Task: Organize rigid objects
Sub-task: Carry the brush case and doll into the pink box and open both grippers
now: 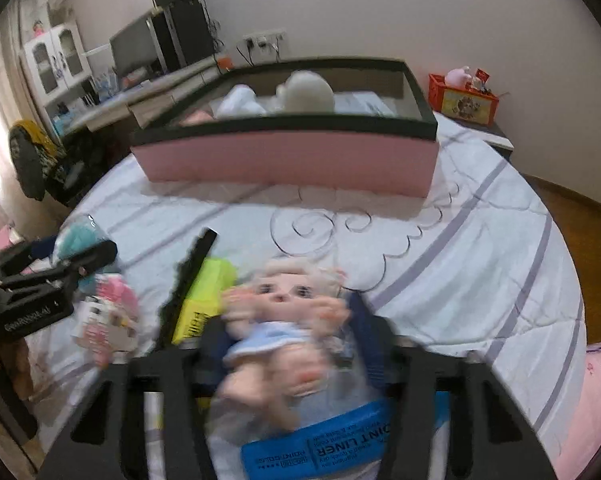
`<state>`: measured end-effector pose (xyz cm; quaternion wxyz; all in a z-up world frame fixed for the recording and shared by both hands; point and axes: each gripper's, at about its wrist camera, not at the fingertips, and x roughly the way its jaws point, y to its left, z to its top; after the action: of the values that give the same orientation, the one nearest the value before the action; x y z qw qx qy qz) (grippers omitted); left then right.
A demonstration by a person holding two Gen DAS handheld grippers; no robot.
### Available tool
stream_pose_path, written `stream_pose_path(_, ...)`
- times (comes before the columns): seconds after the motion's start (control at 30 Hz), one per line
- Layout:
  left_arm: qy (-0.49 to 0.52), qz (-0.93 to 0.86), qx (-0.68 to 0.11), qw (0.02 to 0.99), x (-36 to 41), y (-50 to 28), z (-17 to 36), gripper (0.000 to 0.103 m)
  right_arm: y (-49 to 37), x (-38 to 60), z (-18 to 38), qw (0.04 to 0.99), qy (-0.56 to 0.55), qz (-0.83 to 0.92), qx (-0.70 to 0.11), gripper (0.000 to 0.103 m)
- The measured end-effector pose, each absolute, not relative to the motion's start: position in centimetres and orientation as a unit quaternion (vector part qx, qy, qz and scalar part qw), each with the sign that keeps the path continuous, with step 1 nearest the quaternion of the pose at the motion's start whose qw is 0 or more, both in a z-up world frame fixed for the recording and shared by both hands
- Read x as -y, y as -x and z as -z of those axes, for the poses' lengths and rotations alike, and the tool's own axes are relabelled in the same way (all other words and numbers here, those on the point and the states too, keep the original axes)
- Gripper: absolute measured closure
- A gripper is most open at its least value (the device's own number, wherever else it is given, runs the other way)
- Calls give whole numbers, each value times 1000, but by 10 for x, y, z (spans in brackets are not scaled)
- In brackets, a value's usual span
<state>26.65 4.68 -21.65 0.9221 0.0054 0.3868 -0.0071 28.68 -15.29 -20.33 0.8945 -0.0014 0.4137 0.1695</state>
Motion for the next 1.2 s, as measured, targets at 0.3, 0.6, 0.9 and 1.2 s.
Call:
stream_pose_path(0.3,9,18,-306,952,-43,-228,174,31,-252,154,168,931,-3,-143,-337,59)
stream_pose_path(0.6,-1,8,-192,981,-26,-169,106,31,-185,140,88,965,7,-158,-208,59)
stream_pose_path(0.9,-12,-7,-117,993,-23,-122,65,31,-138,124,46,978,21,-170,-122,59)
stream_pose_path(1.2,-20,-12,-83,996,-20,-102,41,31,-129,117,33,979,22,-174,-102,59)
